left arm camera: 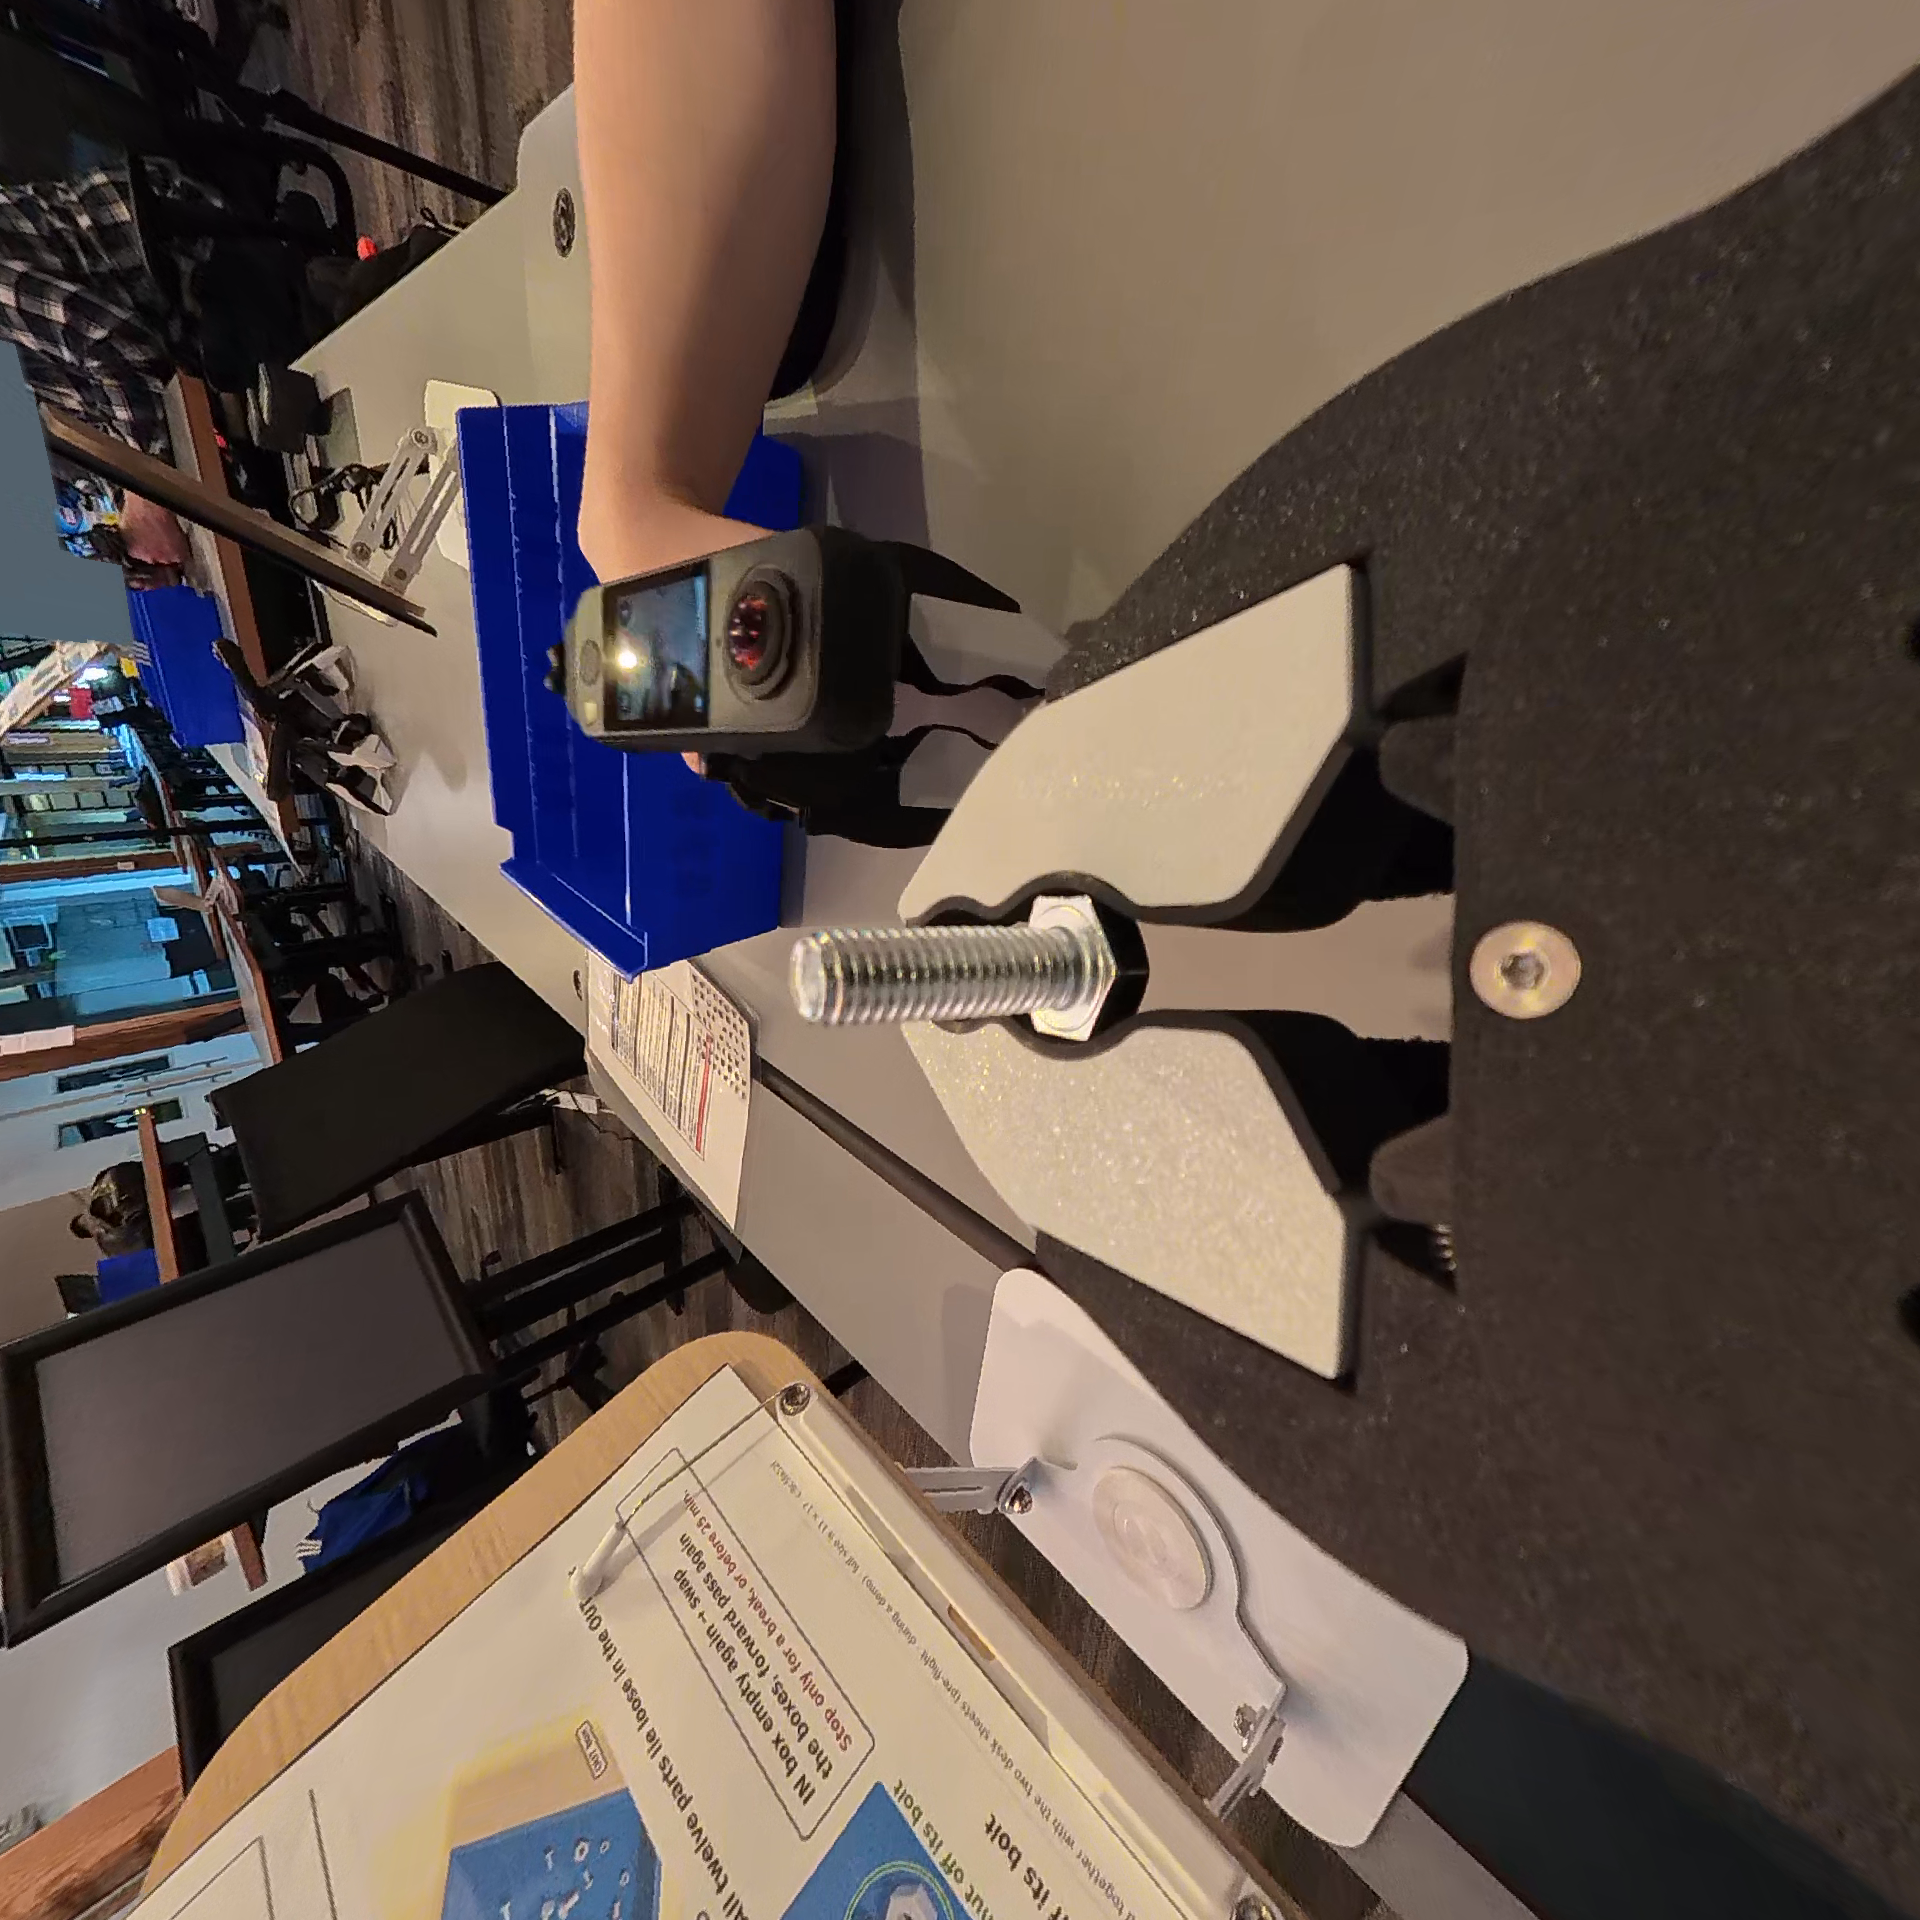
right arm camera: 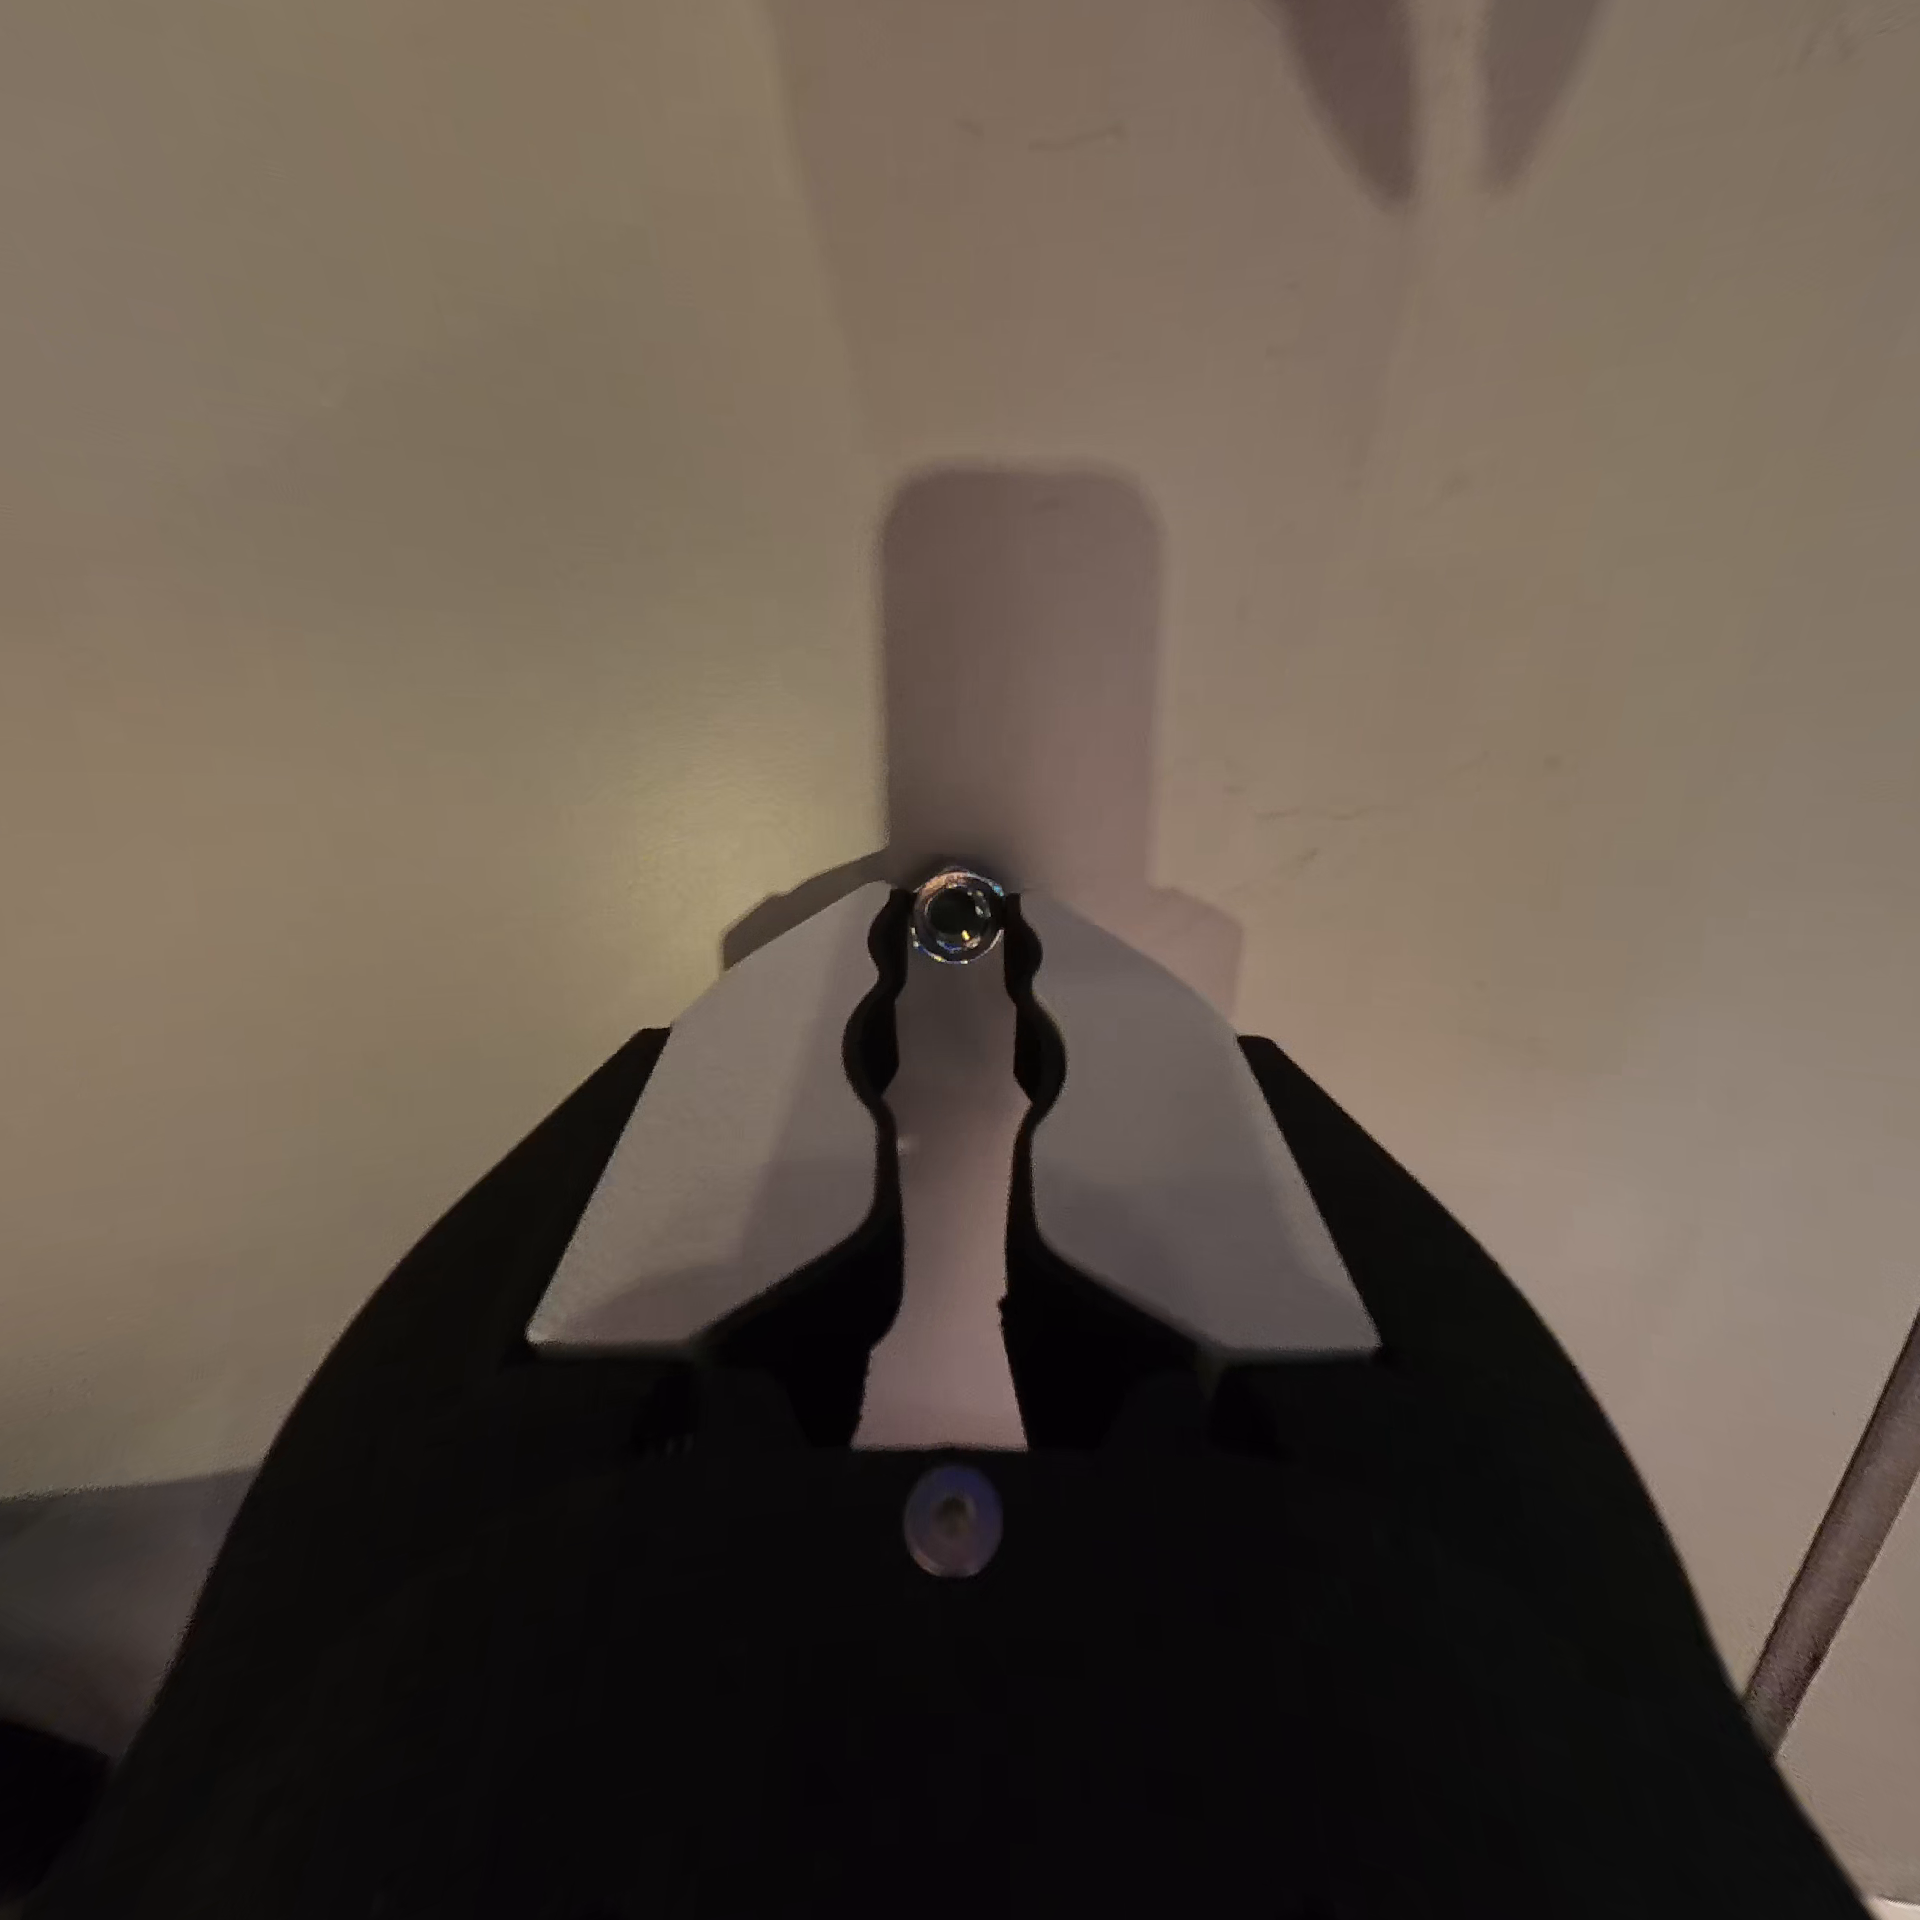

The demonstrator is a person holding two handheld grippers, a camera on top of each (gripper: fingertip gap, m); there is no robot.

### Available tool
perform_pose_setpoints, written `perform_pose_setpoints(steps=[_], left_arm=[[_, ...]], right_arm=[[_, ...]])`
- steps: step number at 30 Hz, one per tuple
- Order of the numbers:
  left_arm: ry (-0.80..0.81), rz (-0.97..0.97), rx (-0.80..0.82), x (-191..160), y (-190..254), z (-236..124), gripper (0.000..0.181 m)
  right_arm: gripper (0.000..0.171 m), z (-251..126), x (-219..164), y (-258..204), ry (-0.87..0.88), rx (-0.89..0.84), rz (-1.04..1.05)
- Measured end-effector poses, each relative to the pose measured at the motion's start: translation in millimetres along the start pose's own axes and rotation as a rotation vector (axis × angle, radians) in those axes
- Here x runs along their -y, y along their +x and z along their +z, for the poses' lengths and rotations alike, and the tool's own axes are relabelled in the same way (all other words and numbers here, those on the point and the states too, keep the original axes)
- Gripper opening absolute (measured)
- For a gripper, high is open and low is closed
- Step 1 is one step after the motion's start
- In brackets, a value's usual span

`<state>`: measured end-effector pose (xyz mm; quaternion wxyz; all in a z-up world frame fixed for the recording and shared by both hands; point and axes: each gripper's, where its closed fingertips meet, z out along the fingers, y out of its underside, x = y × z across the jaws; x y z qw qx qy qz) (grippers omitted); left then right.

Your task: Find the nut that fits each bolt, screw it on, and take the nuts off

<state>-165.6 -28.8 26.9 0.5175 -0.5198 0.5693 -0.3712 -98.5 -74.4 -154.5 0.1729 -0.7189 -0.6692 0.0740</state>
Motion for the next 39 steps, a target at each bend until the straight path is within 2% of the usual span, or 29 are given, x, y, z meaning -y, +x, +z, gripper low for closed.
perform_pose_setpoints(steps=[3, 7, 10, 13, 17, 21, 33, 39], left_arm=[[-0.024, 0.008, -0.011, -9, 3, 6, 0.01], [-0.051, -0.005, -0.068, -21, 19, 21, 0.01], [-0.077, 0.007, -0.141, -27, 42, 36, 0.01], [-0.092, 0.046, -0.215, -29, 69, 50, 0.01], [-0.082, 0.09, -0.306, -24, 102, 58, 0.01], [-0.098, 0.136, -0.366, -22, 122, 59, 0.01], [-0.137, 0.205, -0.518, -27, 156, 55, 0.01], [-0.212, 0.205, -0.607, -38, 172, 51, 0.01]], right_arm=[[0.017, -19, 11, 3, 0.06, -0.041, 0.043], [0.017, -90, 52, 9, 0.283, -0.18, 0.105], [0.017, -140, 77, -3, 0.444, -0.235, 0.105], [0.017, -163, 89, -16, 0.488, -0.289, 0.045], [0.017, -164, 97, -28, 0.446, -0.376, -0.112], [0.017, -164, 104, -43, 0.455, -0.377, -0.224], [0.017, -159, 101, -70, 0.422, -0.296, -0.359], [0.017, -151, 95, -82, 0.301, -0.313, -0.432]])
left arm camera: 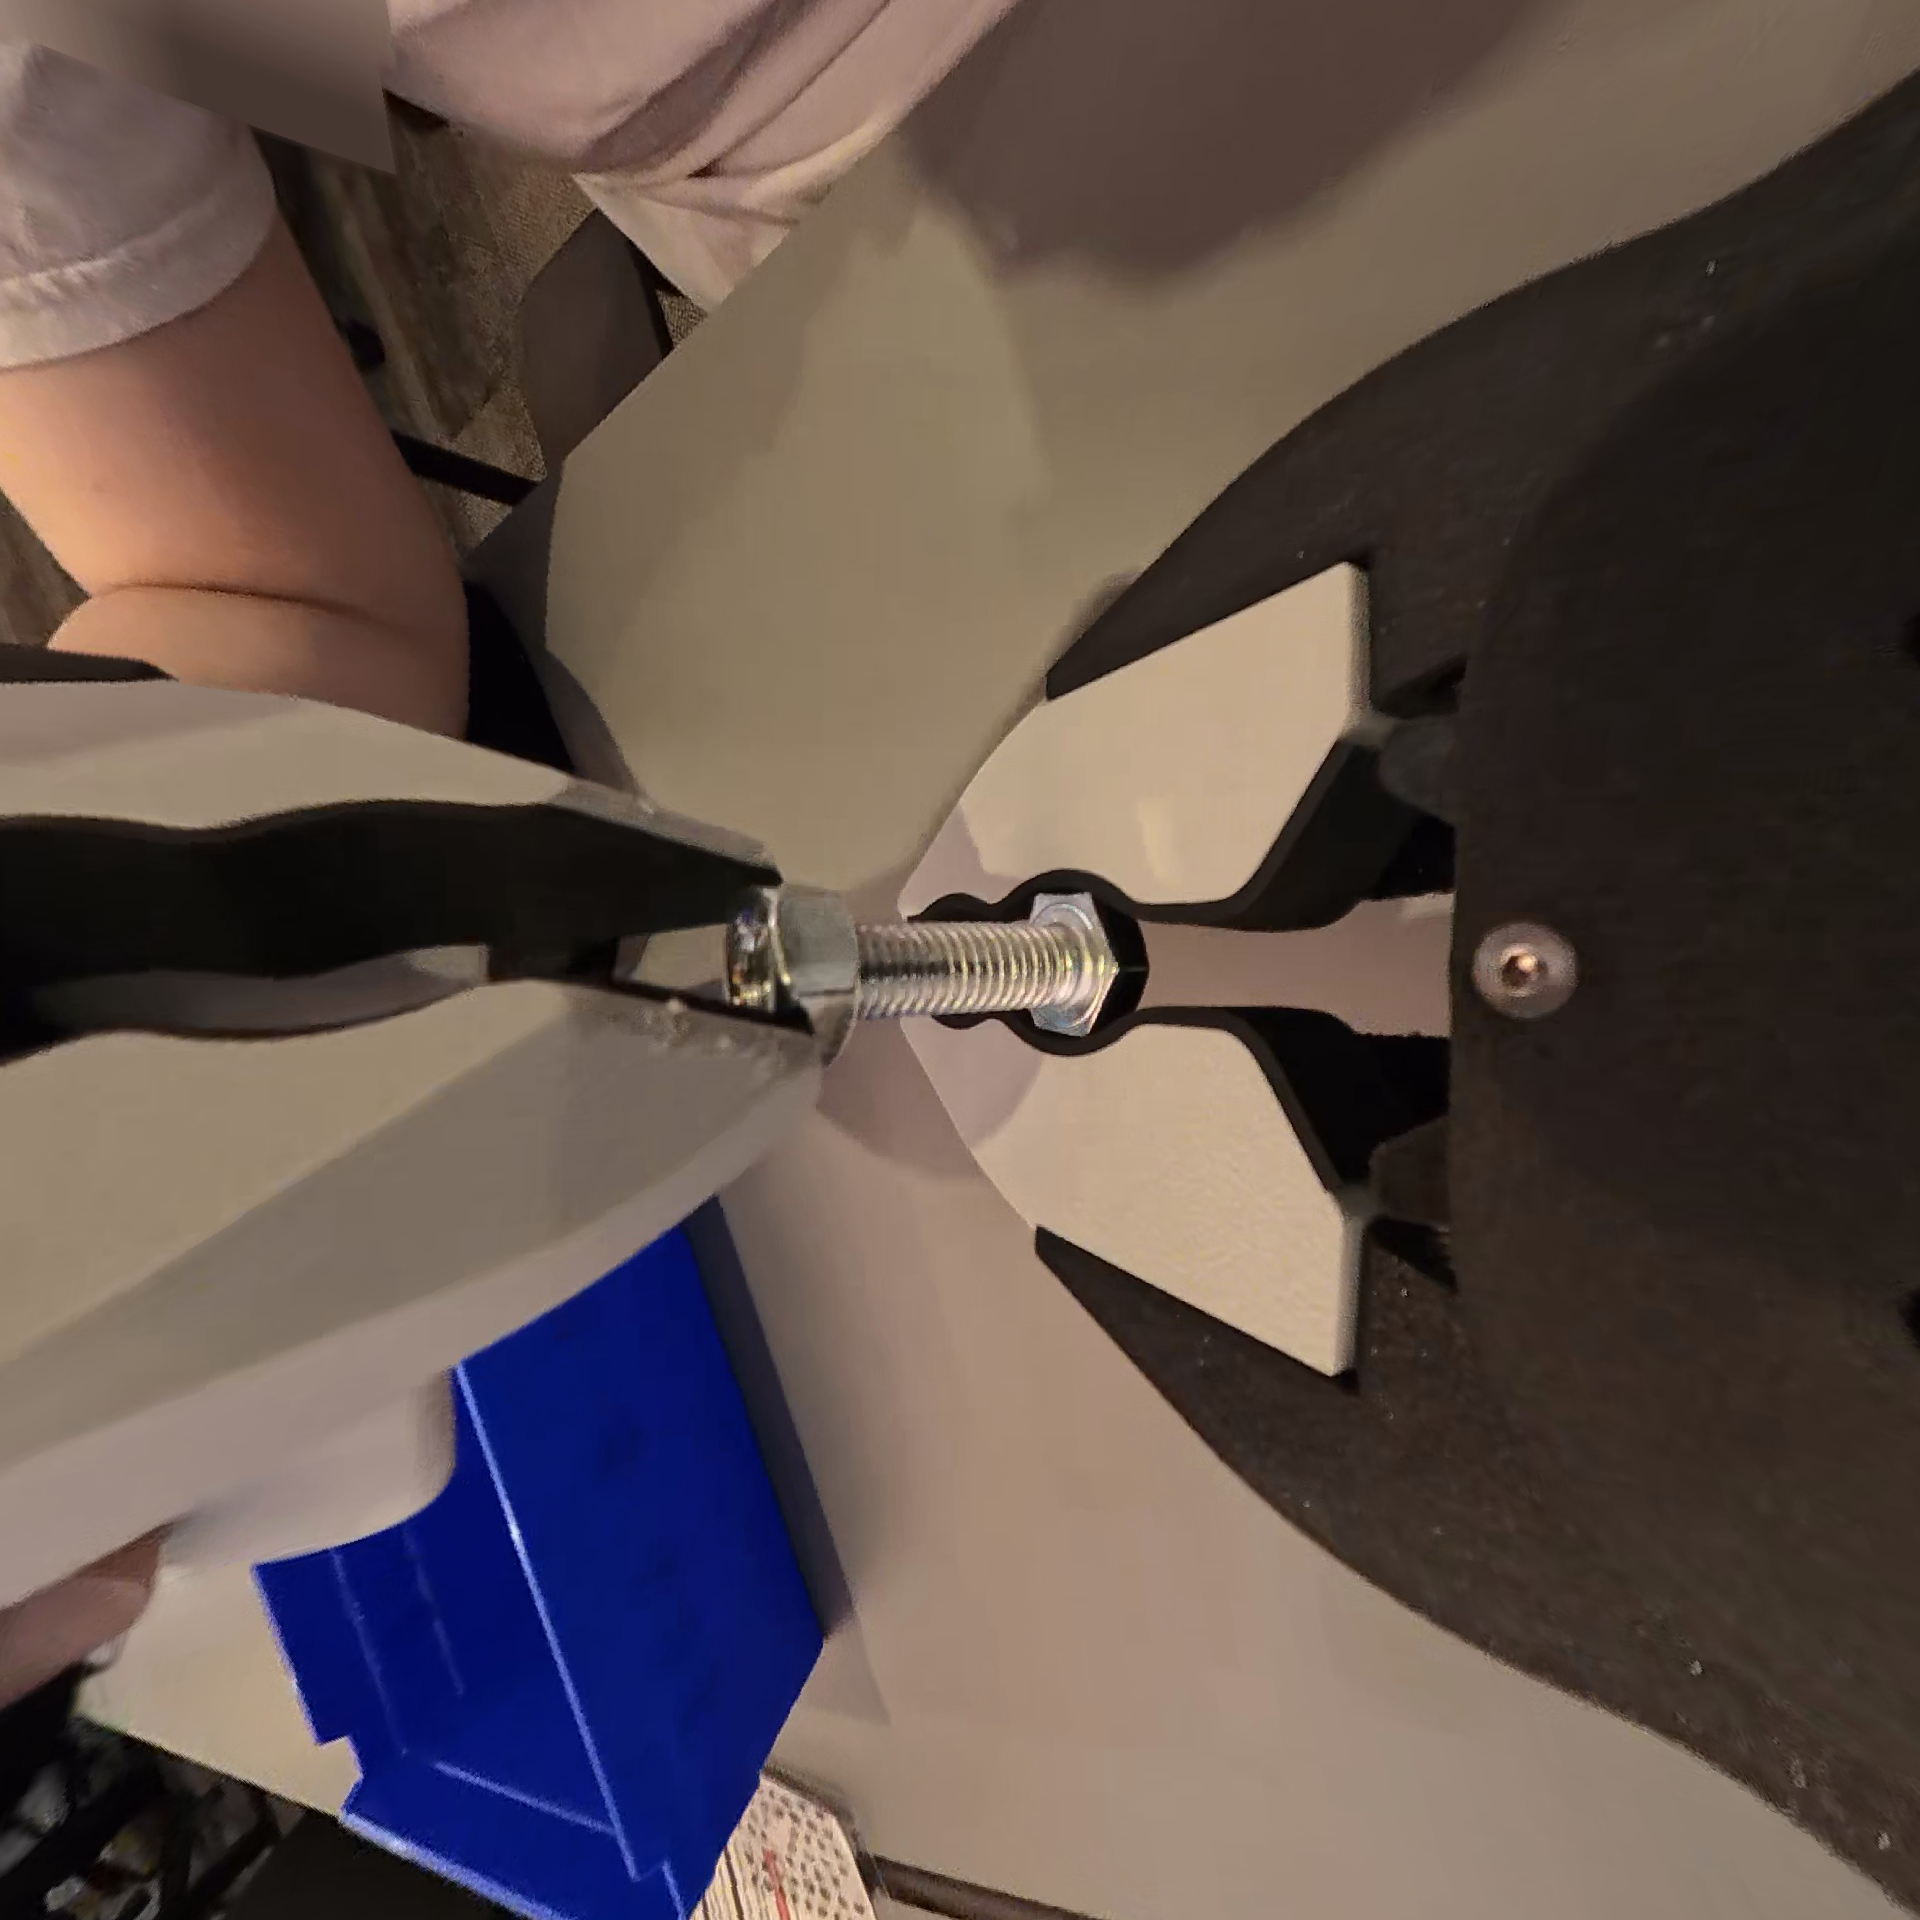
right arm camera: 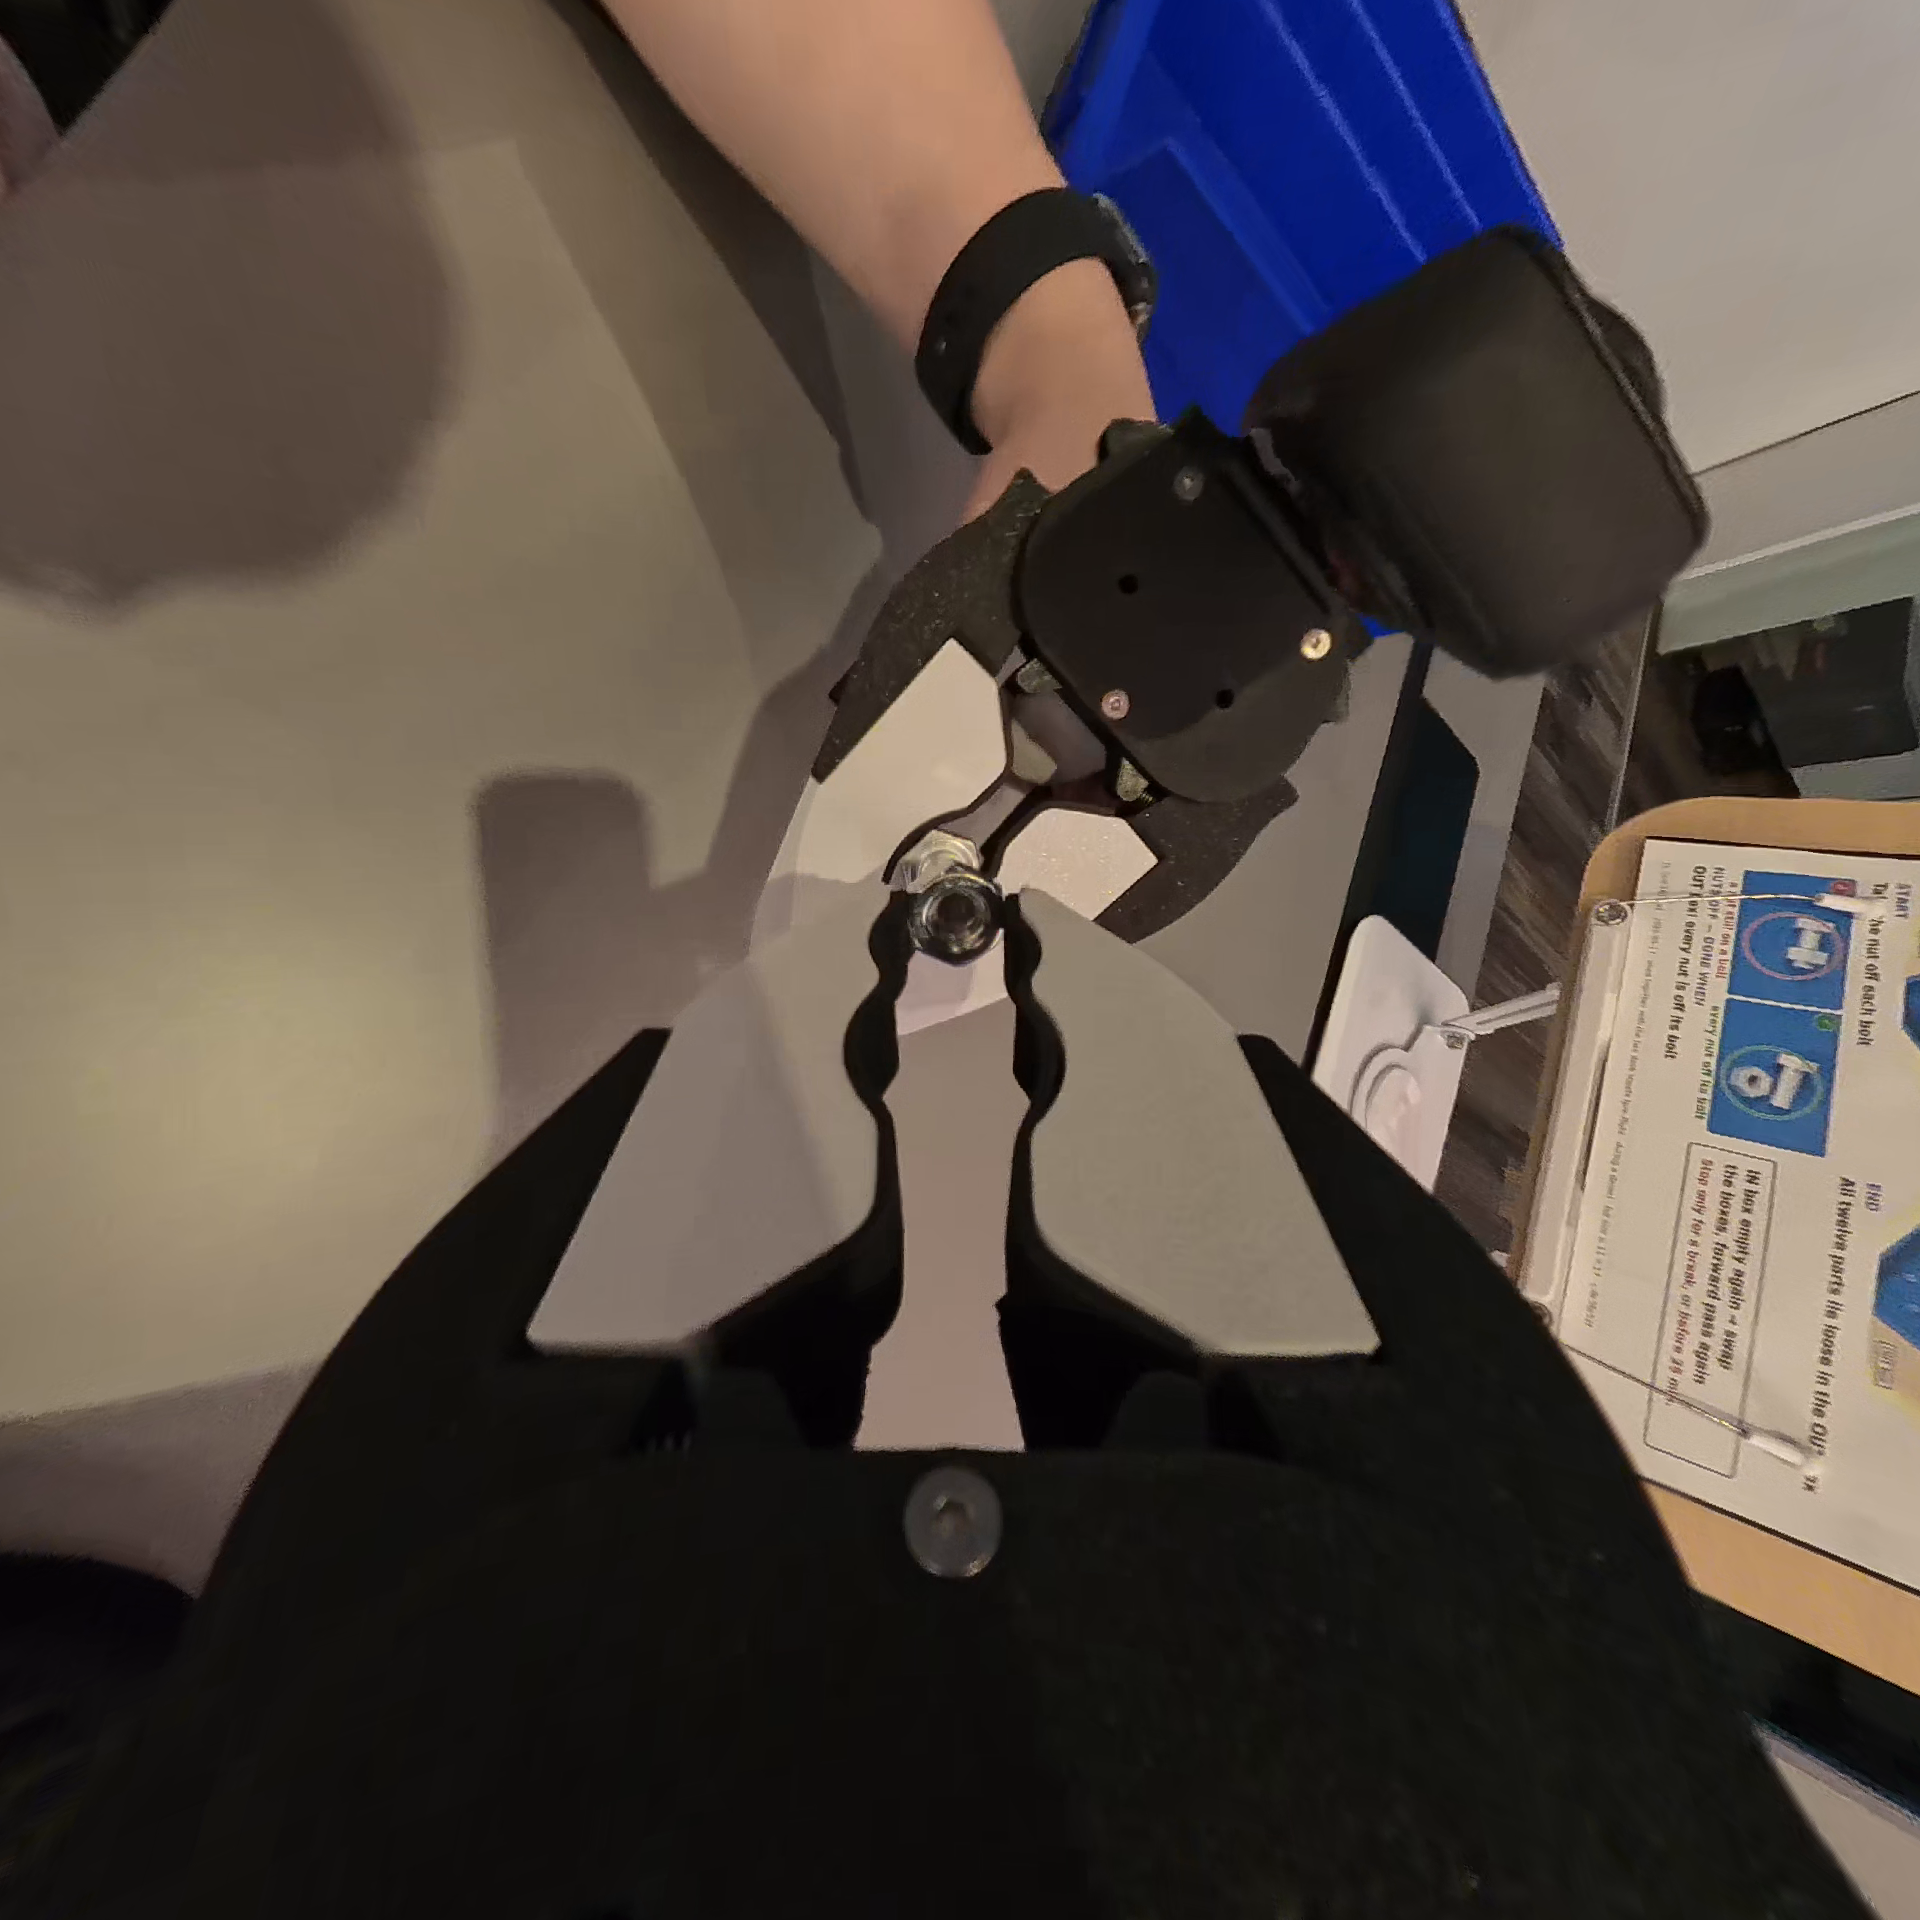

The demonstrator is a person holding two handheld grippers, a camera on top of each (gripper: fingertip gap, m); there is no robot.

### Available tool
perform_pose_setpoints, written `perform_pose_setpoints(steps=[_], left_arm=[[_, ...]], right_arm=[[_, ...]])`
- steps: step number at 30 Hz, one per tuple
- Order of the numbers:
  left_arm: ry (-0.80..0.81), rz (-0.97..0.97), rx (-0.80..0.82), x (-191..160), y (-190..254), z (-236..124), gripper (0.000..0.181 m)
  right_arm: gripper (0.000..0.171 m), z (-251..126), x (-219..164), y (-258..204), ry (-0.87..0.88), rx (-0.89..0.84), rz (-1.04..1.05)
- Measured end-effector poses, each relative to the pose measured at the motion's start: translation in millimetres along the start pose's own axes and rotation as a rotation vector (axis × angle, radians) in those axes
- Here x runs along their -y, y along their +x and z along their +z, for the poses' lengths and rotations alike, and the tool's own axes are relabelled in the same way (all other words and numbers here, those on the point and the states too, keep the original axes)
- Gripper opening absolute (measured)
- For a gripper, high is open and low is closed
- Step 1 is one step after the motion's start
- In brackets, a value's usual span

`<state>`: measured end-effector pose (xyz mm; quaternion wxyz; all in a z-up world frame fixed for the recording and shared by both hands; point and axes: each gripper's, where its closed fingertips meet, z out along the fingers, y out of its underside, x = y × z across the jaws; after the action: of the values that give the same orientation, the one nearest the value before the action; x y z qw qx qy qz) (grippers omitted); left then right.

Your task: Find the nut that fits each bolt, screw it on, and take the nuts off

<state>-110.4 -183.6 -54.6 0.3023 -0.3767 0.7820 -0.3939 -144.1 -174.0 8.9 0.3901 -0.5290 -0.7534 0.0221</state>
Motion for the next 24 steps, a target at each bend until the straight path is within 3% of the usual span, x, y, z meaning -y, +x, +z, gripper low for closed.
perform_pose_setpoints(steps=[5, 16, 24], left_arm=[[-0.035, 0.031, -0.01, -5, 4, 4, 0.01], [0.057, -0.062, 0.05, 4, -16, -13, 0.01], [0.005, -0.088, 0.137, -5, -31, -16, 0.01]], right_arm=[[0.017, 3, 1, -7, -0.023, 0.025, -0.011], [0.017, 2, -2, 20, 0.001, -0.078, 0.177], [0.017, 5, -11, 29, -0.045, -0.099, 0.3]])
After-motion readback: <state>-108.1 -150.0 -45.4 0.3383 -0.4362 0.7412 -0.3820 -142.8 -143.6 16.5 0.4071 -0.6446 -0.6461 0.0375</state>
